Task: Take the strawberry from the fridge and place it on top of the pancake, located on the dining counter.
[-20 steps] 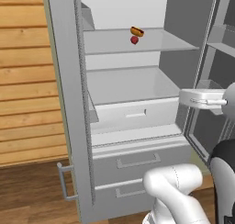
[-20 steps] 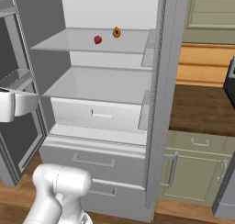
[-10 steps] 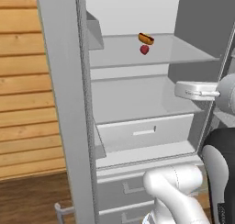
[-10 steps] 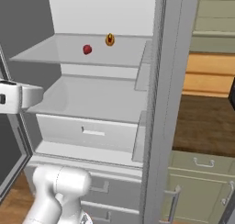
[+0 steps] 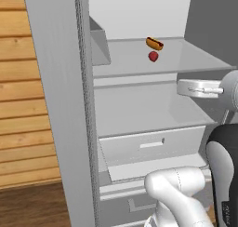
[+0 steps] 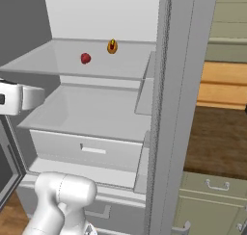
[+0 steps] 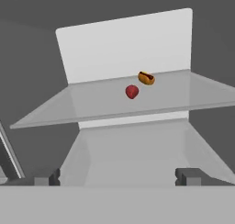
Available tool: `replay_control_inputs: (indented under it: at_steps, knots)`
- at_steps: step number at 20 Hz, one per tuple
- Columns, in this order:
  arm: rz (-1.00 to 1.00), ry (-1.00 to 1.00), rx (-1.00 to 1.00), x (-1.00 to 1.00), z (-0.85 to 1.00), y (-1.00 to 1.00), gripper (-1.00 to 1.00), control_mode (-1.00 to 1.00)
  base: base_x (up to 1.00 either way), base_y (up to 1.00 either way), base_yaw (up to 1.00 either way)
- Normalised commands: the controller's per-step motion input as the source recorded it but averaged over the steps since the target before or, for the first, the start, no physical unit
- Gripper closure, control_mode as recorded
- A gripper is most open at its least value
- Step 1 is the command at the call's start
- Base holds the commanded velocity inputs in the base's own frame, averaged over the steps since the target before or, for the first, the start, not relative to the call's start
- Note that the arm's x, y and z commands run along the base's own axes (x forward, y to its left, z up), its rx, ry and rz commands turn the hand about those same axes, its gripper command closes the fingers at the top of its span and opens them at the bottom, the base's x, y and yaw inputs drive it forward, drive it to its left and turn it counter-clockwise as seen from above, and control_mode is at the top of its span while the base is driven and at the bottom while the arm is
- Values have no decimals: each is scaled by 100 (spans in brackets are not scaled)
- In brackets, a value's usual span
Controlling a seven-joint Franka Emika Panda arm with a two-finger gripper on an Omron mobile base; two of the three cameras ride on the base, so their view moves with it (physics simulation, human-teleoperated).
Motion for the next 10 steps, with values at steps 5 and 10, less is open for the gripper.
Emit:
replay_control_inputs:
  at_steps: [5, 10]
  knots:
    - [0, 18, -1, 30, 61, -1, -100, -100, 0, 0, 0]
    - [0, 16, -2, 60, 31, -11, -100, -100, 0, 0, 0]
